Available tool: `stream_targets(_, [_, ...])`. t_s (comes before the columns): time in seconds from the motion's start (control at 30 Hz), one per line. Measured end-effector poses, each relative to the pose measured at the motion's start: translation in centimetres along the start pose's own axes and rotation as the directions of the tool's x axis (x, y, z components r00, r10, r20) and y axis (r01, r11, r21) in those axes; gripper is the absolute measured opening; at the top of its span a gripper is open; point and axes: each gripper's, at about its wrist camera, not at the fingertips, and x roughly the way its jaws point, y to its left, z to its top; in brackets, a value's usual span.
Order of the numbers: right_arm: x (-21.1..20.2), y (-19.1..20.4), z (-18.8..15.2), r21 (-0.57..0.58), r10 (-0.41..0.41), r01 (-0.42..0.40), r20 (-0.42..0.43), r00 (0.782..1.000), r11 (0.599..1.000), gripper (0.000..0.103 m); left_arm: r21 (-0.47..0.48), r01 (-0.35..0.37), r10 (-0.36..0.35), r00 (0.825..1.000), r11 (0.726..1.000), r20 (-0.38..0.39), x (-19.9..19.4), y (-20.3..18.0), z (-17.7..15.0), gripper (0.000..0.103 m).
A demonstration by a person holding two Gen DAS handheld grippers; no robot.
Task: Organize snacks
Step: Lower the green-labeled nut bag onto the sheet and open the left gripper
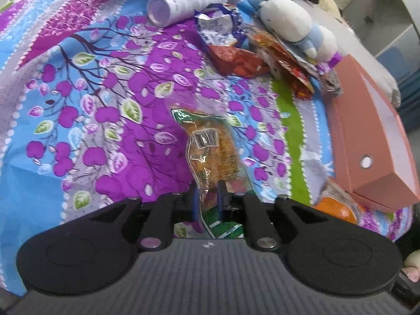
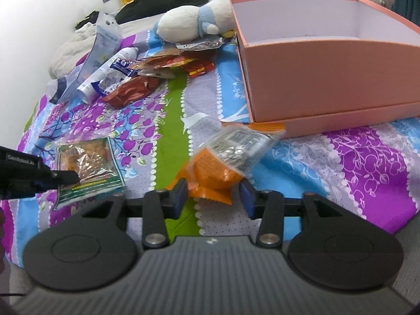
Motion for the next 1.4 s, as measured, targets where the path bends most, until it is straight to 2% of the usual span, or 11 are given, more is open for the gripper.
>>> stream_targets(0.03, [0.0, 0.0, 0.1, 0.004, 0.005, -0.005, 0.002, 1.0, 1.0, 0.07, -0.007, -0.017, 0.017, 1.0, 1.0, 0.0, 0.0, 0.1, 0.0, 0.028])
stream_targets(0.07, [0.0, 0.0, 0.1, 0.007, 0.01, -0.01, 0.003, 1.0, 1.0, 0.073, -0.019, -0.026, 0.026, 1.0, 0.999, -0.001, 0.1, 0.2, 0.1, 0.046])
stream_targets(0.1, [-0.1, 0.0, 0.1, 0.011, 0.011, -0.011, 0.007, 1.0, 1.0, 0.079, -0.034, -0.027, 0.027, 1.0, 0.999, 0.0, 0.0, 0.4, 0.1, 0.069])
stream_targets(0.13, [-0.1, 0.1, 0.1, 0.016, 0.006, -0.006, 0.012, 1.0, 1.0, 0.084, -0.045, -0.026, 0.026, 1.0, 0.999, 0.007, -0.1, 0.6, 0.1, 0.078])
stream_targets(0.17, [-0.1, 0.1, 0.0, 0.02, -0.006, 0.005, 0.017, 1.0, 1.0, 0.085, -0.054, -0.034, 0.035, 0.999, 0.998, 0.019, -0.2, 0.7, 0.2, 0.09])
stream_targets(0.2, [0.0, 0.2, 0.0, 0.029, -0.026, 0.025, 0.023, 0.999, 0.999, 0.085, -0.054, -0.051, 0.052, 0.998, 0.997, 0.025, -0.3, 0.6, 0.2, 0.092])
stream_targets(0.3, [0.3, 0.4, 0.2, 0.041, -0.049, 0.048, 0.031, 0.998, 0.998, 0.085, -0.058, -0.088, 0.09, 0.996, 0.994, 0.021, -0.3, 0.2, 0.3, 0.095])
stream_targets(0.53, [1.0, 1.6, 0.7, -0.005, -0.093, 0.094, 0.075, 0.993, 0.996, 0.085, -0.093, -0.116, 0.121, 0.992, 0.989, 0.048, 0.0, -0.8, 0.0, 0.098])
stream_targets(0.7, [1.3, 1.8, 0.8, -0.042, -0.121, 0.125, 0.077, 0.99, 0.991, 0.085, -0.076, -0.148, 0.151, 0.988, 0.986, 0.038, 0.9, -2.1, 0.0, 0.099])
stream_targets(0.97, [1.3, 1.2, 0.8, -0.031, -0.126, 0.128, 0.072, 0.989, 0.991, 0.085, -0.038, -0.212, 0.214, 0.975, 0.977, 0.059, 1.3, -3.2, -0.3, 0.1])
stream_targets(1.4, [2.2, 1.5, 0.8, -0.061, -0.143, 0.146, 0.051, 0.988, 0.987, 0.085, -0.038, -0.23, 0.231, 0.972, 0.973, 0.047, 2.7, -2.3, -0.5, 0.1])
